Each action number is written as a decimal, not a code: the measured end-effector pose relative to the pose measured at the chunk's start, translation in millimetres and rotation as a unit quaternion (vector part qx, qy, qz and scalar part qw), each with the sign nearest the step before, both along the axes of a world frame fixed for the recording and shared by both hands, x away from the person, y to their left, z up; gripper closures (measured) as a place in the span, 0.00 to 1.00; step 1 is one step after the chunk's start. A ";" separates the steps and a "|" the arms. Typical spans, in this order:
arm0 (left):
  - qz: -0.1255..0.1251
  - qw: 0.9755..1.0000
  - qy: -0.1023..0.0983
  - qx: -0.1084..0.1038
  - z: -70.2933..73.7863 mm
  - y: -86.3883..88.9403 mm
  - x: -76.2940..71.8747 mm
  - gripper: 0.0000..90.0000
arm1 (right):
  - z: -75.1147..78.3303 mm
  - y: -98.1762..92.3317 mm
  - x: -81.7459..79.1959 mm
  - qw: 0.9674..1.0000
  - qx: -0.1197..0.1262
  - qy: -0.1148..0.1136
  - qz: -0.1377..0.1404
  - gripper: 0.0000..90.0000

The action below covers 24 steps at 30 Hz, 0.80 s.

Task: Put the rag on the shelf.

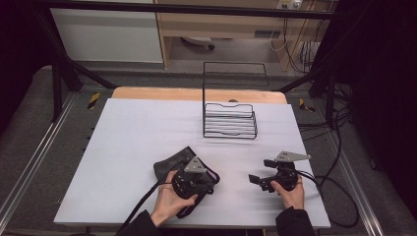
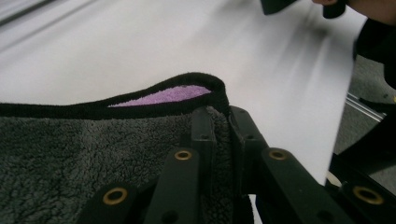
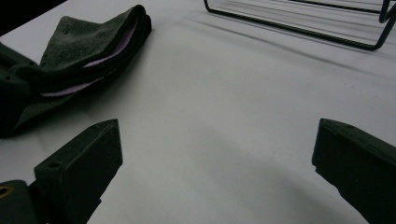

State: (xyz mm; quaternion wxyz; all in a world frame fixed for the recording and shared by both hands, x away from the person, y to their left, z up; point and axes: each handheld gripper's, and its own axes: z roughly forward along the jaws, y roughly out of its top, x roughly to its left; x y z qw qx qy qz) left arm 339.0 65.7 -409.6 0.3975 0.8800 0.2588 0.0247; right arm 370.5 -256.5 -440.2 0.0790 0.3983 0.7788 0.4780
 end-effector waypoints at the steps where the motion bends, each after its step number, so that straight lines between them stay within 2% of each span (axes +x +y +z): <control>1: 0.000 1.000 0.000 0.005 -2.7 -1.5 -0.4 0.90 | -0.1 0.0 0.2 1.000 -0.001 0.000 0.001 0.03; 3: 0.000 1.000 0.000 0.009 -8.2 -3.1 0.9 0.89 | -0.2 0.4 0.4 1.000 0.000 0.001 -0.001 0.03; 6: -0.006 1.000 0.005 0.005 -12.9 -2.4 1.9 0.83 | 0.0 1.4 0.4 1.000 0.000 -0.001 -0.001 0.04; 8: -0.004 1.000 -0.003 0.004 -11.0 1.8 0.9 0.73 | 0.4 2.9 0.5 1.000 0.001 -0.001 -0.003 0.05; 9: 0.002 1.000 -0.010 0.008 -8.4 5.5 0.6 0.65 | 1.0 4.0 0.6 1.000 0.001 -0.001 -0.003 0.06; 11: 0.012 1.000 -0.013 0.003 -1.6 17.6 1.2 0.53 | 3.0 10.7 1.9 1.000 -0.002 -0.002 -0.003 0.09; 13: 0.028 0.999 -0.024 0.005 6.0 34.4 3.1 0.45 | 4.7 17.3 4.3 1.000 -0.007 -0.004 -0.002 0.10; 14: 0.037 0.999 -0.028 0.006 9.5 43.7 4.3 0.45 | 4.7 17.3 4.3 1.000 -0.007 -0.004 -0.002 0.10; 16: 0.062 0.997 -0.037 0.005 15.3 63.2 7.3 0.37 | 6.7 31.4 9.4 1.000 -0.013 -0.005 0.004 0.11; 17: 0.076 0.996 -0.041 0.004 17.1 73.2 9.2 0.37 | 6.7 31.4 9.4 1.000 -0.013 -0.005 0.004 0.11; 19: 0.098 0.994 -0.038 -0.006 19.0 92.6 14.0 0.36 | 8.2 43.1 13.6 1.000 -0.020 -0.003 0.010 0.11; 20: 0.113 0.993 -0.037 -0.010 18.9 101.3 16.0 0.35 | 8.9 49.2 15.7 1.000 -0.022 -0.003 0.014 0.11; 22: 0.138 0.990 -0.038 -0.004 15.6 116.5 20.4 0.35 | 10.8 61.4 19.2 0.999 -0.027 -0.004 0.021 0.13; 24: 0.168 0.985 -0.038 0.006 8.4 129.3 25.6 0.36 | 12.5 74.5 22.8 0.999 -0.034 -0.007 0.030 0.15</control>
